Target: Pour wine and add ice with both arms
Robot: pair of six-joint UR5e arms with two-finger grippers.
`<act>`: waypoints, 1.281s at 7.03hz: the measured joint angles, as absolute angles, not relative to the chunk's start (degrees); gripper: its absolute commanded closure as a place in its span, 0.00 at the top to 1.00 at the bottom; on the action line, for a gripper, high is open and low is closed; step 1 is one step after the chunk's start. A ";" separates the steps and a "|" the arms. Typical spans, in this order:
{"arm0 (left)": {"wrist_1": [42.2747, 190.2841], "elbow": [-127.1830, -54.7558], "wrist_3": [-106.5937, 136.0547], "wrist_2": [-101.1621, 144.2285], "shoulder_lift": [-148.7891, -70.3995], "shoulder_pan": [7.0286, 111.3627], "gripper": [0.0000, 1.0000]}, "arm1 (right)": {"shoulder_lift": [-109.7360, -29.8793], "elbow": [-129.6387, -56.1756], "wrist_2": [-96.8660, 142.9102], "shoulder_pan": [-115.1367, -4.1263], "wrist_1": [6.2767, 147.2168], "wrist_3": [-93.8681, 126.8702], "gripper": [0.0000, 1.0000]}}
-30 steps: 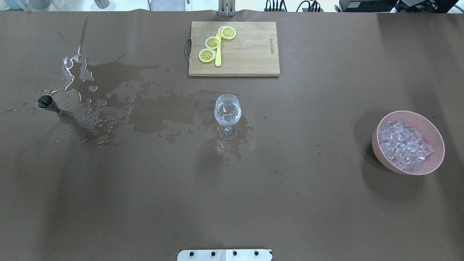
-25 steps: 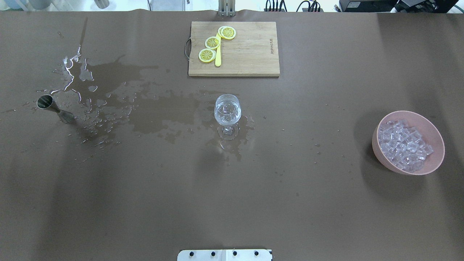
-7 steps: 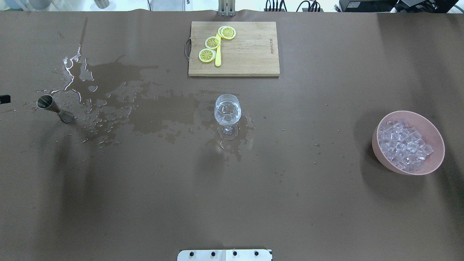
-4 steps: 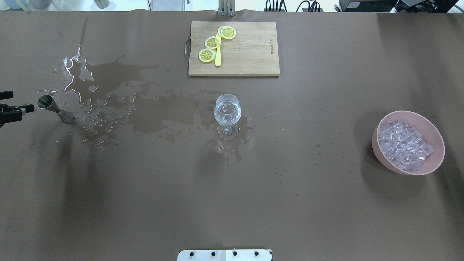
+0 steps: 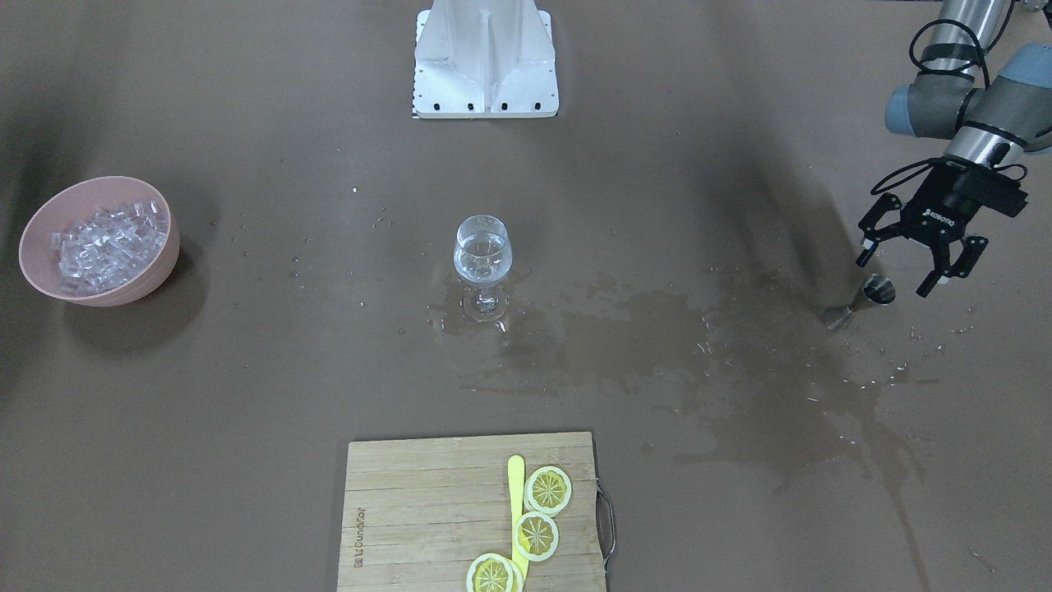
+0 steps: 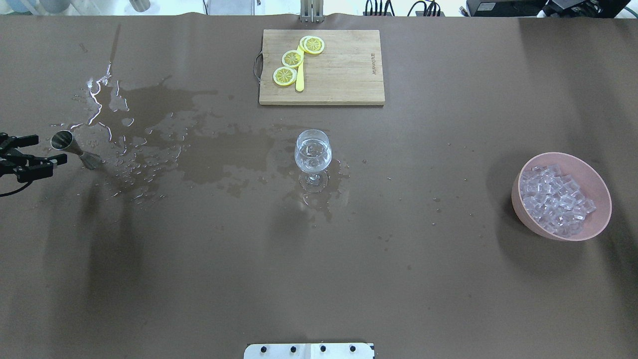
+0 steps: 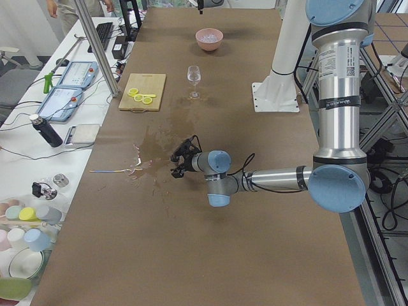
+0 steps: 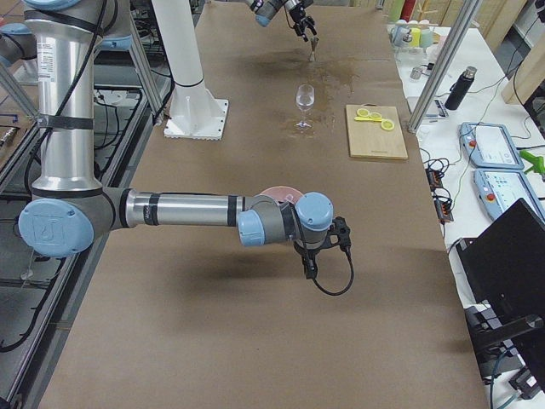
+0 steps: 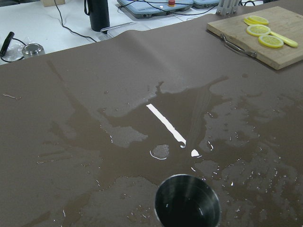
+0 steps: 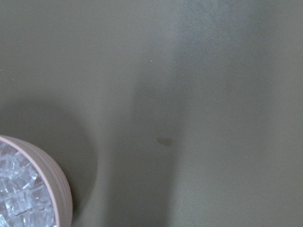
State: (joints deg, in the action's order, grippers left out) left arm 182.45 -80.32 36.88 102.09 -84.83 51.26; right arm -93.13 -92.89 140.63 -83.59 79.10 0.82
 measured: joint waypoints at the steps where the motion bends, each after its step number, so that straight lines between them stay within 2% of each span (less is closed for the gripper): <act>1: 182.45 -79.24 36.90 100.98 -85.44 50.60 0.97 | -93.15 -92.92 140.62 -83.58 79.10 0.85 1.00; 4: 182.38 -76.53 37.85 98.32 -87.85 49.86 0.97 | -93.15 -93.20 140.70 -83.58 79.10 0.88 1.00; 6: 182.29 -75.53 38.51 98.04 -89.08 49.09 0.93 | -93.09 -93.39 140.65 -83.59 79.10 0.88 1.00; 9: 182.35 -74.82 38.65 98.00 -89.67 47.88 0.78 | -93.08 -93.35 140.53 -83.58 79.10 0.86 1.00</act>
